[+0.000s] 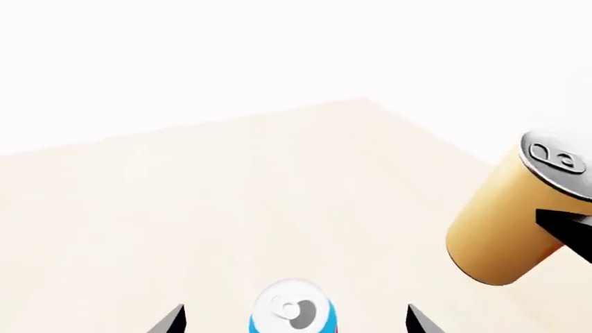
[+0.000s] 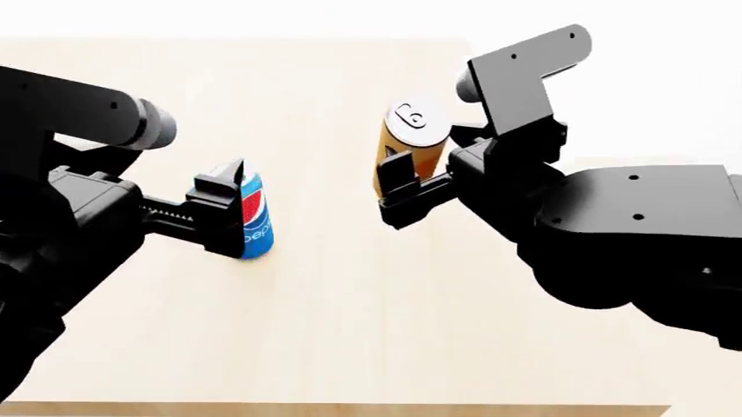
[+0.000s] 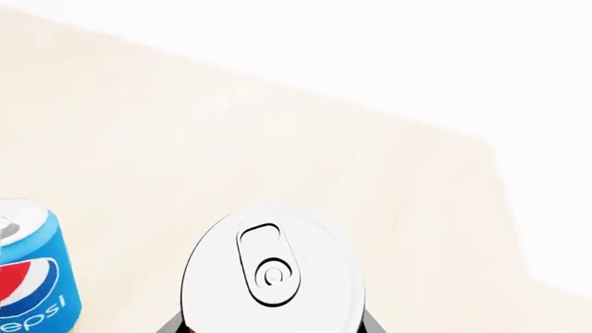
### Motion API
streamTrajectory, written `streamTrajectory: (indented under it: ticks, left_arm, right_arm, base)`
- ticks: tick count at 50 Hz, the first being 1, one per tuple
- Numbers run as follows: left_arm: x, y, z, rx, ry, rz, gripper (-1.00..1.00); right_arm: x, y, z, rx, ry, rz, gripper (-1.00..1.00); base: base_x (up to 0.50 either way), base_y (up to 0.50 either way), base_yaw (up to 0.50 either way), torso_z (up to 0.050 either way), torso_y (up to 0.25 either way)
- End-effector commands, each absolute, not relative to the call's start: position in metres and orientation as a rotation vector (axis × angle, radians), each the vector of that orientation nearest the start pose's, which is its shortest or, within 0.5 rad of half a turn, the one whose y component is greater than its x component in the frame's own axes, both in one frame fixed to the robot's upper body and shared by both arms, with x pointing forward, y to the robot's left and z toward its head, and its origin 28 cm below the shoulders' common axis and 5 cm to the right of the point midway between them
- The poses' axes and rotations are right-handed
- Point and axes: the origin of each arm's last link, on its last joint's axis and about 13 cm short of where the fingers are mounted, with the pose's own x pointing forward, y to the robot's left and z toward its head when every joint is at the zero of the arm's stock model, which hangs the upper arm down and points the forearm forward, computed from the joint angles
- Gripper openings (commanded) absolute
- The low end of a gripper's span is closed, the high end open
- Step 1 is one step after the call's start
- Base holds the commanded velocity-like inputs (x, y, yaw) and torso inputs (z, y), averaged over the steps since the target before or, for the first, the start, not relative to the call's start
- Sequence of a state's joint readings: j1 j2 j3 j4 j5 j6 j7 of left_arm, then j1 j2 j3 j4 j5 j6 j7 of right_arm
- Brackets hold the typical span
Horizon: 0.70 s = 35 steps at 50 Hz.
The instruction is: Move the drinks to the dining counter.
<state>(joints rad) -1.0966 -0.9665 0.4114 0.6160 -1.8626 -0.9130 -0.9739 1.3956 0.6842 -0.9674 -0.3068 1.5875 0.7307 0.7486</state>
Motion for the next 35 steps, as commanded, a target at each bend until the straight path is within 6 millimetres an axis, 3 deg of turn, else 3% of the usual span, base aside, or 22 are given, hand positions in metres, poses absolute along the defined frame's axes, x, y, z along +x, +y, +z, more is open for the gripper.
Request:
streamTrajectory:
  ticks: [1, 35]
  left_arm:
    - [0.186, 0.25, 0.297, 0.098, 0.083, -0.233, 1.0]
    - [0.181, 0.249, 0.299, 0.084, 0.067, -0.254, 1.0]
  right_arm:
    - [0.271, -0.073, 0.27, -0.208, 0.156, 0.427, -1.0]
    - [0.273, -0.073, 0.254, -0.222, 0.209, 0.426, -1.0]
  base:
    - [0.0, 0.0, 0.0, 0.0, 0.0]
    - [0.0, 0.0, 0.0, 0.0, 0.0]
